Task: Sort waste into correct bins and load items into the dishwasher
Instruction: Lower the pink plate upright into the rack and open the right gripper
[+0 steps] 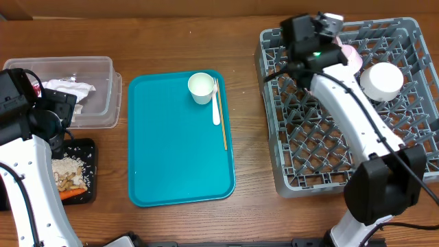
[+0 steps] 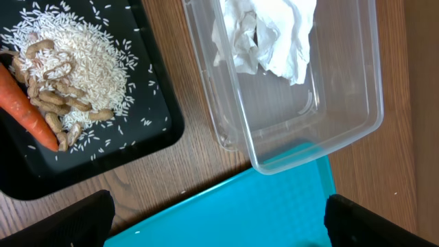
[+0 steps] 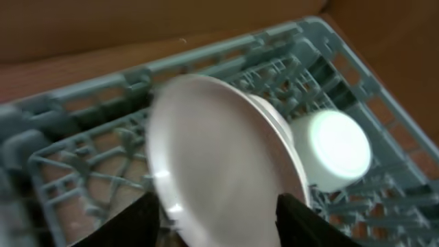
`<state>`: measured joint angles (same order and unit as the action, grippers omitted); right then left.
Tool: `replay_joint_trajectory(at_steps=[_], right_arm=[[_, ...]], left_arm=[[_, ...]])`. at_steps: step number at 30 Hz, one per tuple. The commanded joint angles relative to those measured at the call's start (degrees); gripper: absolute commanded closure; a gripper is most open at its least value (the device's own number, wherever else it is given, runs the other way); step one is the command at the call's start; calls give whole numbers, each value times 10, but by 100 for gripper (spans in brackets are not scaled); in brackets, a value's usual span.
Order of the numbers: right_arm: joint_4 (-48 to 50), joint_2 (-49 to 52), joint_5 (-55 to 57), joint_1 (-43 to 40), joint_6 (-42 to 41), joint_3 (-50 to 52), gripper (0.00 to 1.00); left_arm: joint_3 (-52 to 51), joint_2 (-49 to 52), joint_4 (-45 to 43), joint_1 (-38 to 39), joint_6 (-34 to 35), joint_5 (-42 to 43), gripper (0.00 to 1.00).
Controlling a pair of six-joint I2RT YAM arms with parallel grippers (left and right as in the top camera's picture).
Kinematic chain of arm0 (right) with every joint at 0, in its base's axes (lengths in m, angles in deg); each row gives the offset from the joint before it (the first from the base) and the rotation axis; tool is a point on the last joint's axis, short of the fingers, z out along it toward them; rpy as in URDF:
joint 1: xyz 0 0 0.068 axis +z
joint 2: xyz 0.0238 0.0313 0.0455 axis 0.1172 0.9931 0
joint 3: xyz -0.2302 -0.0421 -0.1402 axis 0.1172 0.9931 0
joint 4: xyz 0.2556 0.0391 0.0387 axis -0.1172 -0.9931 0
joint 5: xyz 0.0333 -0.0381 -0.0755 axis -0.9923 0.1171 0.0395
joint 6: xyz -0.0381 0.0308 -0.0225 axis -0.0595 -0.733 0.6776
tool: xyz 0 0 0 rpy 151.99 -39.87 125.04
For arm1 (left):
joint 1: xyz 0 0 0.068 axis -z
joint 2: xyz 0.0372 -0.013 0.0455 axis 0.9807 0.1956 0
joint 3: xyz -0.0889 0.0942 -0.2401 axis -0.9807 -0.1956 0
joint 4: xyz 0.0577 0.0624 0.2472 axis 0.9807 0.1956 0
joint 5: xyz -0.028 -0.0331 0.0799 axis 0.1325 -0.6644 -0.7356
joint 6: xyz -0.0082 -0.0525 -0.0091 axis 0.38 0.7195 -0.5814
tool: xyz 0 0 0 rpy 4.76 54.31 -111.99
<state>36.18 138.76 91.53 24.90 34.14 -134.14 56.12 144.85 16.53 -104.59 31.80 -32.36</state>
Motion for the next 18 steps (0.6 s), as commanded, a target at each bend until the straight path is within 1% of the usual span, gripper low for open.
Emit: replay_joint_trajectory(at_steps=[1,2,3,5,8,10,11,13,14,16,18], right_arm=[[-4,-1,-6,10,10,-55,29],[-8,-1,-20,10,9,-65,24],[-20,-1,-50,6,5,-83,23],[-41,-1,-76,-4,-21,-102,23],[-78,-1,-116,-28,-55,-132,28],[-97,-1,-149,-53,-66,-151,34],[-107,-1,-169,-68,-68,-157,39],[-122,-1,-219,-101,-68,-162,46],[-137,-1,-273,-134,-68,-162,55],[-157,0,-341,-171,-68,-161,64],[-179,0,-409,-206,-59,-160,71]], left_arm=[[0,0,0,4,5,0,0],[0,0,0,4,5,0,0],[0,0,-1,4,5,0,0],[0,0,-1,4,5,0,0],[0,0,-1,4,5,0,0],[0,0,0,4,5,0,0],[0,0,-1,4,5,0,0],[0,0,0,4,5,0,0],[0,0,-1,4,5,0,0],[0,0,-1,4,5,0,0],[0,0,0,4,5,0,0]])
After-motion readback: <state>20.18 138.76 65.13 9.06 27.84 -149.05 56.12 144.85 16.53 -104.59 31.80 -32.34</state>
